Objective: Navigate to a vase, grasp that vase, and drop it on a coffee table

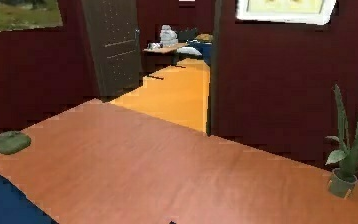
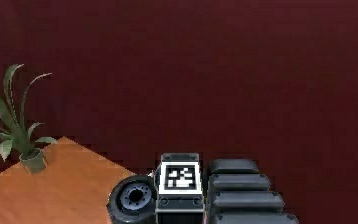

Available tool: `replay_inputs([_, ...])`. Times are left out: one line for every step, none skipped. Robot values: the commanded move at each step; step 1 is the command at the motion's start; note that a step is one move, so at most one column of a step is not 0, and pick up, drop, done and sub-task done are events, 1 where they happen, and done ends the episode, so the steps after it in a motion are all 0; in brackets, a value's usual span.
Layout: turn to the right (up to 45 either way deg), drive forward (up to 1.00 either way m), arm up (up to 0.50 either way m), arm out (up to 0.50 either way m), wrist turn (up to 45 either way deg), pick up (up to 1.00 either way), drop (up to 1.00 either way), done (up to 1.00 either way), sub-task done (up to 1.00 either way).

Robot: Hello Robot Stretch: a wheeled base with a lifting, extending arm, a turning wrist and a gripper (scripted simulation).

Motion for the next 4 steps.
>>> replay_inputs([45.0, 0.0, 0.0, 0.0, 0.0, 0.0, 0.0, 0.0, 0.0])
replay_inputs([45.0, 0.0, 0.0, 0.0, 0.0, 0.0, 0.0, 0.0, 0.0])
replay_inputs([30.0, 0.0, 0.0, 0.0, 0.0, 0.0, 0.0, 0.0, 0.0])
replay_inputs([0.0, 0.1, 0.0, 0.0, 0.0, 0.0, 0.0, 0.0, 0.0])
